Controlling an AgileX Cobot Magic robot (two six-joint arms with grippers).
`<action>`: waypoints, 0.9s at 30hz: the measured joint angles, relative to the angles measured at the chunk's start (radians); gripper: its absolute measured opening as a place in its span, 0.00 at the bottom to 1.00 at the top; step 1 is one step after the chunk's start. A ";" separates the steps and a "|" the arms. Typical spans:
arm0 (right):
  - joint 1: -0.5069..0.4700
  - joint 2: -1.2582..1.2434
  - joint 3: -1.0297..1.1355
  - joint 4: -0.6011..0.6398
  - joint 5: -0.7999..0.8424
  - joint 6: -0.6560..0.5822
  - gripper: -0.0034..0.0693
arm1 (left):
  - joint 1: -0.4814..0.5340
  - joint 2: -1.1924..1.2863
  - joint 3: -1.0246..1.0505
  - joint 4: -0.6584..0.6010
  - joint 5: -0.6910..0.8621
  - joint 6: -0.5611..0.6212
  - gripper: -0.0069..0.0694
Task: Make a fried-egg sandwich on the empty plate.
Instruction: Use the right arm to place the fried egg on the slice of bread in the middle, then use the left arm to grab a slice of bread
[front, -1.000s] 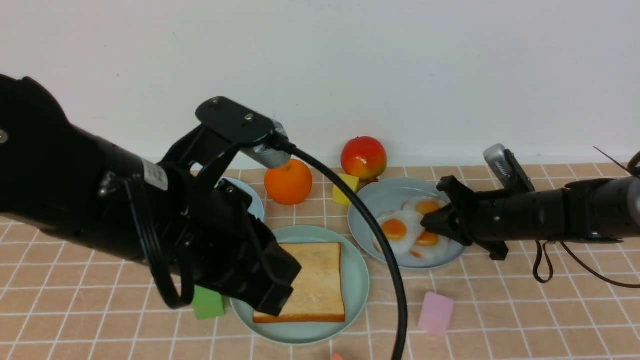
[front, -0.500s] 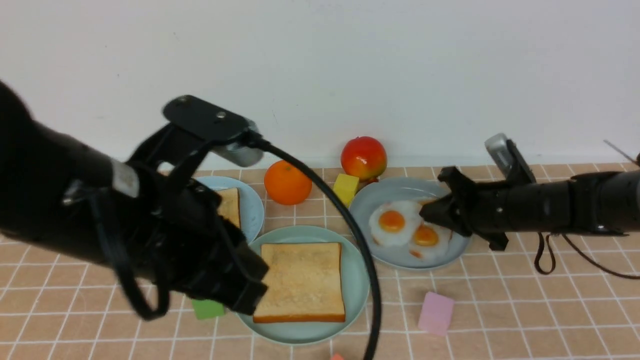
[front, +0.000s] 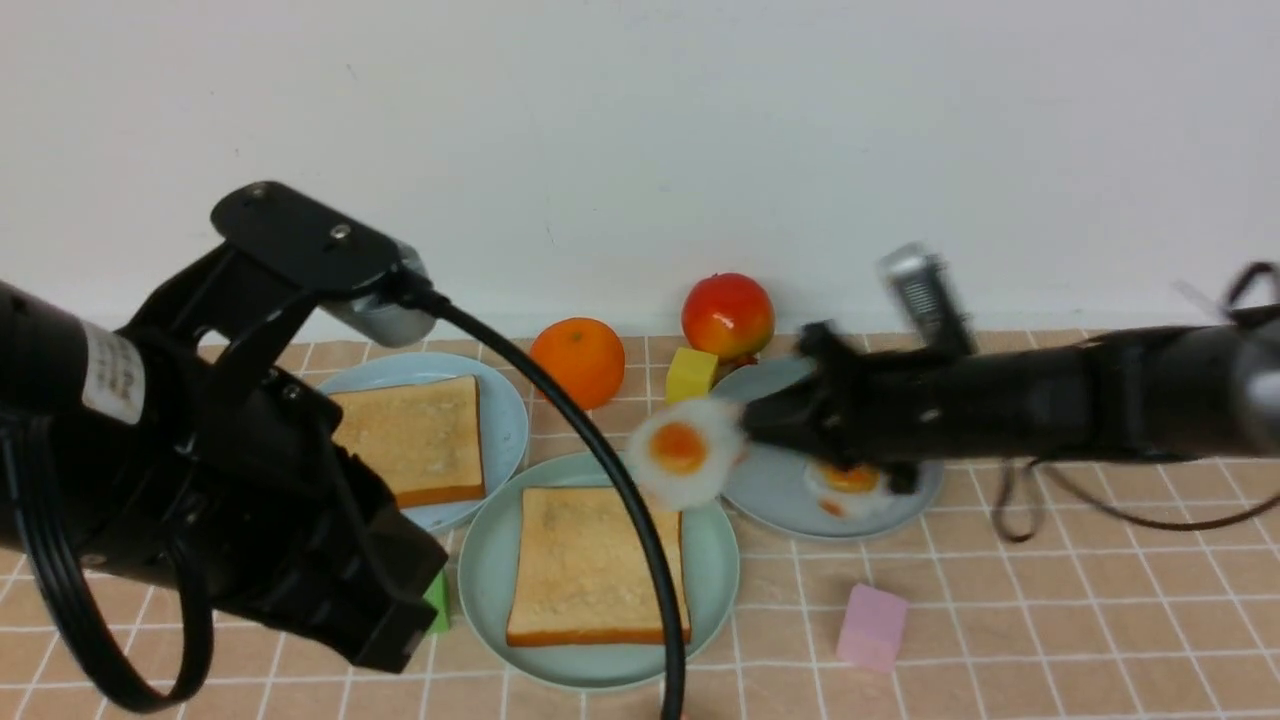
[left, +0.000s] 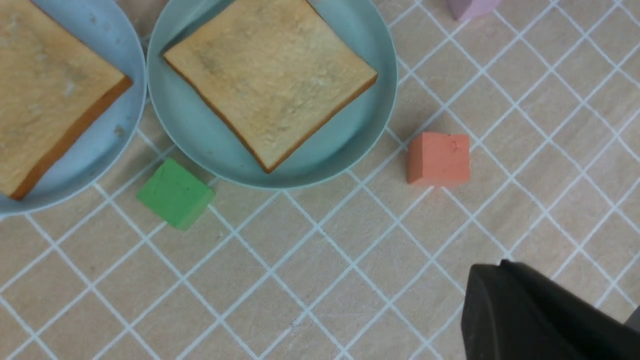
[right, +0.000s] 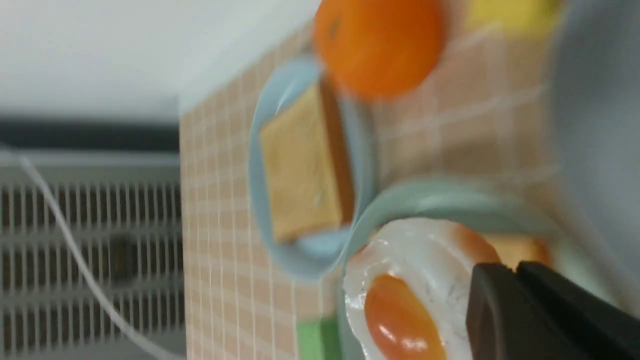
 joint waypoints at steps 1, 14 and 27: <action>0.027 0.009 0.000 0.000 0.001 0.000 0.08 | 0.000 0.000 0.000 0.000 0.000 0.000 0.08; 0.117 0.071 0.000 -0.001 -0.094 -0.008 0.22 | 0.000 0.000 0.000 0.002 0.003 0.000 0.08; 0.117 -0.344 0.000 -0.080 -0.112 -0.497 0.73 | 0.000 0.059 0.000 0.205 -0.097 -0.116 0.08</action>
